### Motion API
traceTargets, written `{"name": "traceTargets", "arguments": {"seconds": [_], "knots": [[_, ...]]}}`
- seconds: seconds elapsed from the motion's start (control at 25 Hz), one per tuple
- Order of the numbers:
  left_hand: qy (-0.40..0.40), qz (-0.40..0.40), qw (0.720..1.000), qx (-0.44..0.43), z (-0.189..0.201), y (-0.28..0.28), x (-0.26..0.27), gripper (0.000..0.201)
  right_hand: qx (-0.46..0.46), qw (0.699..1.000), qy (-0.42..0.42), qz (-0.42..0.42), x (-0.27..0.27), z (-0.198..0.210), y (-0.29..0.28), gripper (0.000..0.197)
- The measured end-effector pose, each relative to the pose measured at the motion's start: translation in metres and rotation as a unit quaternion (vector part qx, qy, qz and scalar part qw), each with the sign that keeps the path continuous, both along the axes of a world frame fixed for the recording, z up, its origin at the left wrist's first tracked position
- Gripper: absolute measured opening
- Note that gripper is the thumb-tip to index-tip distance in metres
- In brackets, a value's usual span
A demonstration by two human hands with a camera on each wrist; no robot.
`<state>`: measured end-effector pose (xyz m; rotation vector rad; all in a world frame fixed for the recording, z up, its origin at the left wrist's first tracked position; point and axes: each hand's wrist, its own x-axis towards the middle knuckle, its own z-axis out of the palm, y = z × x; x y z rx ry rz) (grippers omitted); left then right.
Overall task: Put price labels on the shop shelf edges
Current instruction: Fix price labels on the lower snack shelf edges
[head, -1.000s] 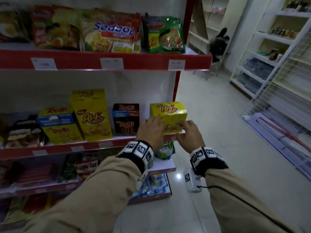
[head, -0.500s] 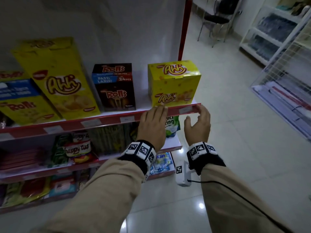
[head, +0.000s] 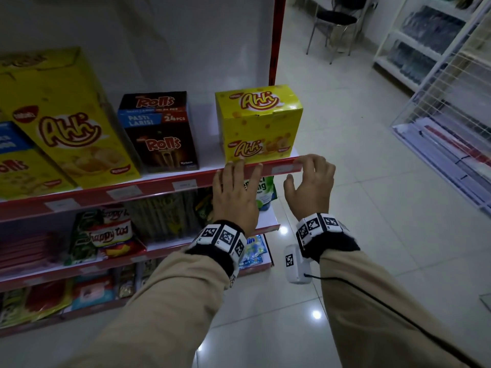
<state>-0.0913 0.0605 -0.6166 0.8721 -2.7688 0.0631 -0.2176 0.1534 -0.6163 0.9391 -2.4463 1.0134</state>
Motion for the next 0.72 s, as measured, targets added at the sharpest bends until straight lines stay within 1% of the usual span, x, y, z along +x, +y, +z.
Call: {"name": "traceTargets", "arguments": {"seconds": [0.16, 0.32, 0.4, 0.56, 0.72], "knots": [[0.007, 0.009, 1.0, 0.004, 0.005, 0.003, -0.004, 0.068, 0.047, 0.993, 0.084, 0.066, -0.003, 0.008, -0.003, 0.024], [0.024, -0.006, 0.999, -0.022, 0.013, 0.005, -0.008, 0.061, 0.066, 0.986, 0.107, 0.11, -0.004, 0.011, -0.004, 0.022], [0.036, -0.027, 0.998, -0.035, 0.016, 0.002, -0.007, 0.055, 0.102, 0.981, 0.117, 0.118, -0.004, 0.011, -0.002, 0.023], [0.055, -0.057, 0.996, -0.03, 0.019, -0.007, -0.003, 0.047, 0.161, 0.976, 0.107, 0.101, -0.002, 0.014, -0.004, 0.022], [0.082, -0.063, 0.994, 0.023, 0.022, -0.014, -0.003, 0.036, 0.128, 0.986, 0.058, 0.093, -0.005, 0.02, -0.009, 0.016]]}}
